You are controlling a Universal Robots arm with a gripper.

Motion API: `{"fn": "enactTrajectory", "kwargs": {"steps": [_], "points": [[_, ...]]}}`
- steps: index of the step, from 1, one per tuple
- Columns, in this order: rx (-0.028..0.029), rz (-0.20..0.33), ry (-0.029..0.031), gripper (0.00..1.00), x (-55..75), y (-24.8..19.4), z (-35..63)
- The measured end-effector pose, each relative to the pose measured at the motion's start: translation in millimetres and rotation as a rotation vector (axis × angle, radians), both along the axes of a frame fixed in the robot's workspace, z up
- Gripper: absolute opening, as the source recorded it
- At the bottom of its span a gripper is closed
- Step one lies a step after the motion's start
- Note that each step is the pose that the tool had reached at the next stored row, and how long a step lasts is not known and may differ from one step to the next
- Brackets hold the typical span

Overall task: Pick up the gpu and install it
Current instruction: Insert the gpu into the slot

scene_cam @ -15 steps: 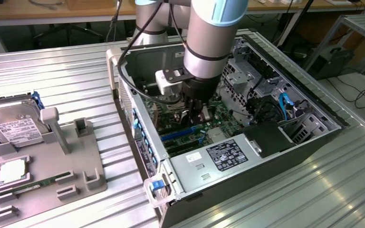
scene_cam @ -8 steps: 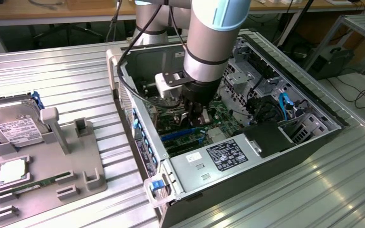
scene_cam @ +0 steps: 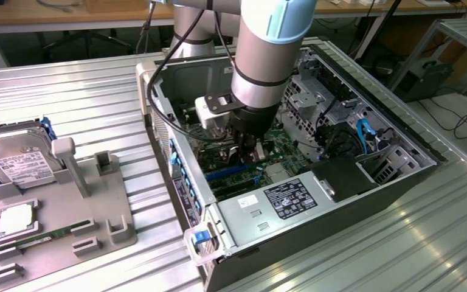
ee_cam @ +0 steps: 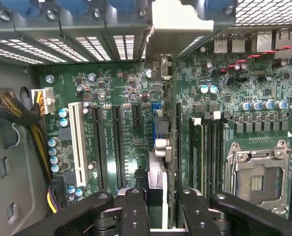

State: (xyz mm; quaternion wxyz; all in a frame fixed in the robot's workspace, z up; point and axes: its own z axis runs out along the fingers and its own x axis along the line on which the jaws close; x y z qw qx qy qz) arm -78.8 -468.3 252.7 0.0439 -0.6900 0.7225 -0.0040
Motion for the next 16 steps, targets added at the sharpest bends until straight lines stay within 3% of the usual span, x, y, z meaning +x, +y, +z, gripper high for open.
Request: {"fn": "enactTrajectory", "kwargs": {"steps": [16], "points": [[-0.0006,0.000,0.0007,0.28,-4.4,0.0,-9.1]]}}
